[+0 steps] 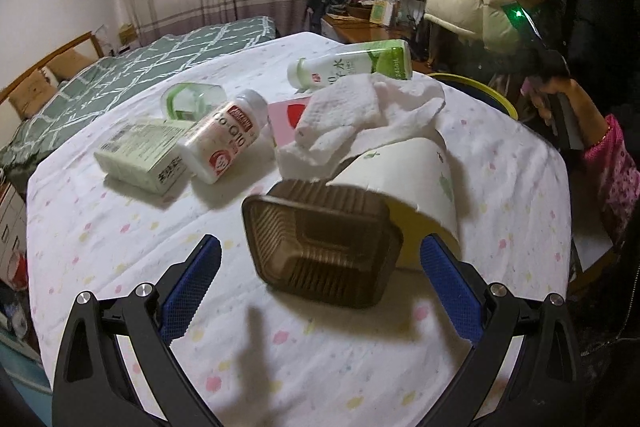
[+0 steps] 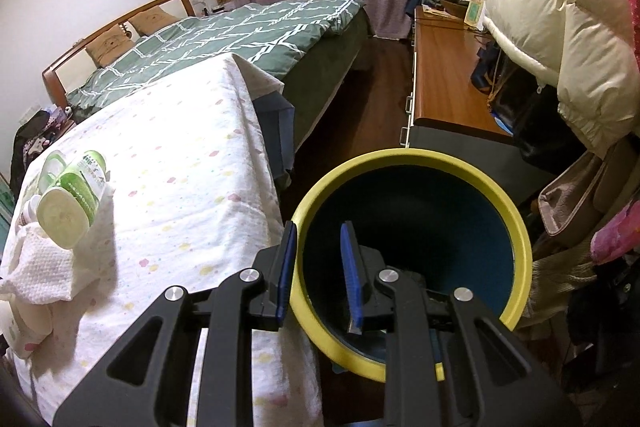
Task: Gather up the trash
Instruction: 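Grasp the brown plastic tray with the left gripper and lift it, then carry the brown tray over the bin and open the left gripper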
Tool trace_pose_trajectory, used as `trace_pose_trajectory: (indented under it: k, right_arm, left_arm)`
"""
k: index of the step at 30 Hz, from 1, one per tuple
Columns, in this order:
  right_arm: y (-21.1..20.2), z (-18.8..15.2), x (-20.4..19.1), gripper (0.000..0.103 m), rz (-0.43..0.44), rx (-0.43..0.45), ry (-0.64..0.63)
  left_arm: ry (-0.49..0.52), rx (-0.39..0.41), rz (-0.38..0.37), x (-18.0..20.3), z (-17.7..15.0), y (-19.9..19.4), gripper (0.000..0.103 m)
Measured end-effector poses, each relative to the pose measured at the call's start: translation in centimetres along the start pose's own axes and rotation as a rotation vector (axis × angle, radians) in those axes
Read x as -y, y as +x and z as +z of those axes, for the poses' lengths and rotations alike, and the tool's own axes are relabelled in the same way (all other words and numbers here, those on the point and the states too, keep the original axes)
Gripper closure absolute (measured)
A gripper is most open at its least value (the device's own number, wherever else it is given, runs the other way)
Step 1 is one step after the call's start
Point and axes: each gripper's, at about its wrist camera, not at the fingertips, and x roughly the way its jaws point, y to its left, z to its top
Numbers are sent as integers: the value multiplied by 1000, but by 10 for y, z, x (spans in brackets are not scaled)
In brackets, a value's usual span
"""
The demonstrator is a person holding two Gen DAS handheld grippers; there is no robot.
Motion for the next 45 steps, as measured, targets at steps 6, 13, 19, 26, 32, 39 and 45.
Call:
trace_pose_trajectory:
  k: [6,13,19,26,32,39,45]
  right_arm:
    - [2,-2,-1,81,13,-10,-15]
    - [4,-5,-5,81,37,-18,-23]
    - [-1,-8,-4,81,55,-9,-24]
    - [-6,-11,9,81,80,5,-1]
    - [-13,-17,26,81,95,22,31]
    - [-41,-27,70,81,67,76,77]
    - [-67,-36,118,81,22,132,132]
  left_arm:
    - [-12,-20,-57,-10,6,9,6]
    - [2,-52,-56,-4,6,14,36]
    - [-39,-78,58,3,-4,0,36]
    - [-121,-20,157,13,-6,-51,36]
    - [-103,61,160,44,33,-84,36]
    - [-112,70,55,88,96,-54,36]
    - [-148,7,-78,130,145,11,36]
